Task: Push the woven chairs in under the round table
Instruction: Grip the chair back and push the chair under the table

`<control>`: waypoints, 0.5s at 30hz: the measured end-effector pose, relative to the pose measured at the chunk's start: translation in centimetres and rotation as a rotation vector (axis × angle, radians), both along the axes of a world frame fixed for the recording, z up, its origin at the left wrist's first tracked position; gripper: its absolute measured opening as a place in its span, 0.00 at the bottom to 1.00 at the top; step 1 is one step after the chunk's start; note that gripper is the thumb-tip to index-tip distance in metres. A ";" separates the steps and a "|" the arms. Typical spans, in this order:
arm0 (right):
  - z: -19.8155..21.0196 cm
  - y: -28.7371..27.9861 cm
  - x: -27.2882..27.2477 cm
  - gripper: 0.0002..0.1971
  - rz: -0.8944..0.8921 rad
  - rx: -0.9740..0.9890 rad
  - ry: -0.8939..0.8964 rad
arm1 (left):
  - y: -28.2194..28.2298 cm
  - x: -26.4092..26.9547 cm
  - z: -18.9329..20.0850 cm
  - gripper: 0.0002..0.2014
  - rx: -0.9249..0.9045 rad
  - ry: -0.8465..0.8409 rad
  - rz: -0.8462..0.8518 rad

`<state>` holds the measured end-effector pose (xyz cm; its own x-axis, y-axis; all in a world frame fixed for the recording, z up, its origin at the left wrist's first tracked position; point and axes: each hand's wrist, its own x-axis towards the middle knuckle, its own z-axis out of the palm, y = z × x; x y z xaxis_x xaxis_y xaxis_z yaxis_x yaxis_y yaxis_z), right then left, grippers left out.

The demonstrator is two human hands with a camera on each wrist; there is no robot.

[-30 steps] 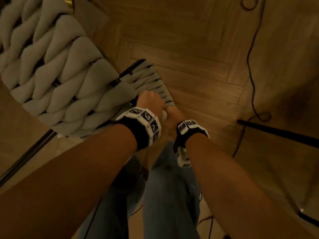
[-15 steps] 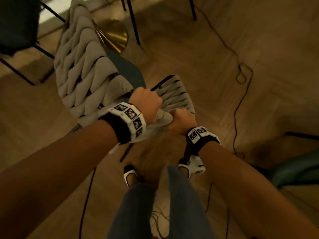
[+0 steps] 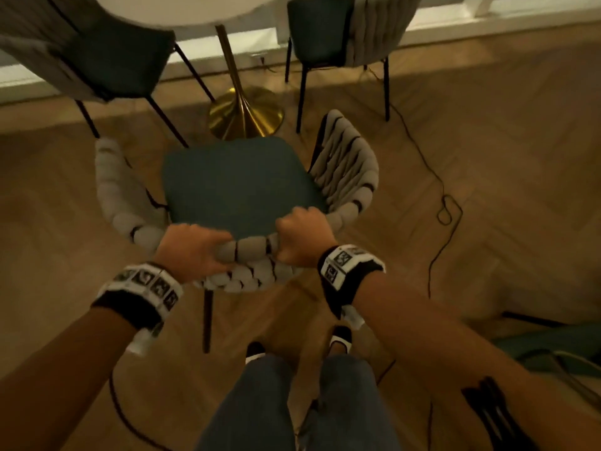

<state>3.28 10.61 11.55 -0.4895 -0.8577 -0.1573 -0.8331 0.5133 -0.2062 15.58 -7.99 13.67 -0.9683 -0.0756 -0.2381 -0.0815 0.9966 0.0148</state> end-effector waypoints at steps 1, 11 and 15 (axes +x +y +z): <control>-0.6 -1.0 1.3 0.09 0.018 -0.009 0.000 | -0.9 1.8 -1.1 0.24 0.015 0.008 0.015; -7.1 -8.7 9.2 0.10 -0.075 0.091 -0.035 | -3.9 7.9 -9.1 0.05 0.036 -0.100 0.291; -9.5 -9.6 10.2 0.13 -0.162 0.114 -0.043 | -4.8 7.6 -12.2 0.03 0.040 -0.100 0.332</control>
